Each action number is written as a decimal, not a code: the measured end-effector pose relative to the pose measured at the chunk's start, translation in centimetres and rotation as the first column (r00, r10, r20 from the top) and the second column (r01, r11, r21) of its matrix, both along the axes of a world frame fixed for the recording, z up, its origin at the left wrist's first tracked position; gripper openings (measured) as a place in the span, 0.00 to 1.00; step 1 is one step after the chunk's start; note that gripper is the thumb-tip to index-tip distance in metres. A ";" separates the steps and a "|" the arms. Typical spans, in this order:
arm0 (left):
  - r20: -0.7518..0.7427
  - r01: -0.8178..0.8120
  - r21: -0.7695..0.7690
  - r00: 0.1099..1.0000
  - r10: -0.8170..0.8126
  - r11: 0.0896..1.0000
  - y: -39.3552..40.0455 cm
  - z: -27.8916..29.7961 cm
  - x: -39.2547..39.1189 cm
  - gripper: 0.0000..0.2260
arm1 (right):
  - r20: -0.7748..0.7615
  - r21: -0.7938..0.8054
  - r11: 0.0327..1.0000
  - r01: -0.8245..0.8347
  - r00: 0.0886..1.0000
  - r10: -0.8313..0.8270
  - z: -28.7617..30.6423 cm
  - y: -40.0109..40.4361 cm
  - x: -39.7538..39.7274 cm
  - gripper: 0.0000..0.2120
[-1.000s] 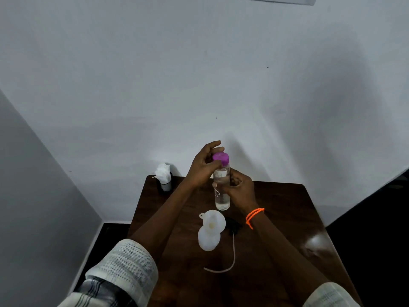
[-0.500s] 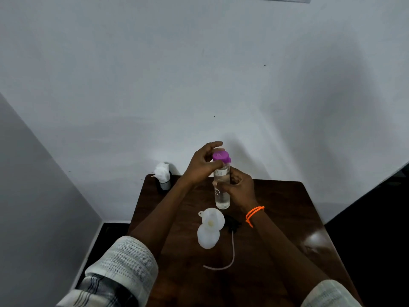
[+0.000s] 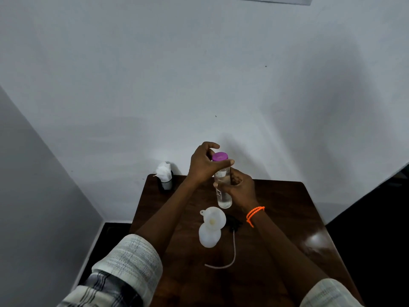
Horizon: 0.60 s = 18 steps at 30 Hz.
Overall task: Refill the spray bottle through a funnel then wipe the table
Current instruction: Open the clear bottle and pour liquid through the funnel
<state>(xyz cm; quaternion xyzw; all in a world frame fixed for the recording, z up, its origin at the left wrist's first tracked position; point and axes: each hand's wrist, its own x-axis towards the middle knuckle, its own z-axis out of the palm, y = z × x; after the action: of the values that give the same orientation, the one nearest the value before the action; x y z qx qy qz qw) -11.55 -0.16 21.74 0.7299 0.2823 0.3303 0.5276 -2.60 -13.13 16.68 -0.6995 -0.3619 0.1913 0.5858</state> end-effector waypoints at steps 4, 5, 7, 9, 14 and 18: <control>-0.011 0.204 -0.096 0.978 -0.206 0.974 0.5 0.0 0.1 0.33 | -0.019 -0.010 1.000 0.014 1.000 -0.014 -0.2 -0.1 -0.1 0.19; 0.004 0.244 -0.107 0.969 -0.245 0.964 0.6 0.0 -0.1 0.33 | -0.017 -0.011 1.000 0.016 1.000 -0.016 -0.2 -0.1 -0.1 0.19; 0.035 0.281 -0.108 0.960 -0.278 0.954 1.0 0.0 -0.4 0.30 | -0.009 -0.010 1.000 0.019 1.000 -0.019 -0.2 -0.1 0.0 0.19; 0.031 0.253 -0.084 0.967 -0.251 0.964 1.3 -0.2 -0.5 0.27 | -0.005 -0.008 1.000 0.022 1.000 -0.022 -0.3 -0.2 0.0 0.19; 0.031 0.098 -0.032 0.995 -0.097 0.995 1.1 -0.3 -0.4 0.26 | 0.011 -0.009 1.000 0.015 1.000 -0.015 -0.2 -0.3 -0.1 0.19; 0.048 0.046 -0.015 0.998 -0.045 0.999 0.6 -0.3 -0.4 0.25 | 0.011 -0.013 1.000 0.018 1.000 -0.018 0.0 -0.2 -0.2 0.19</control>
<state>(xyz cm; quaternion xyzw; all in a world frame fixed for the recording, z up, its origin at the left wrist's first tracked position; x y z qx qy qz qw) -11.91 0.49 21.46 0.7237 0.2559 0.3332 0.5475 -2.82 -13.29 16.72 -0.7074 -0.3576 0.1846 0.5811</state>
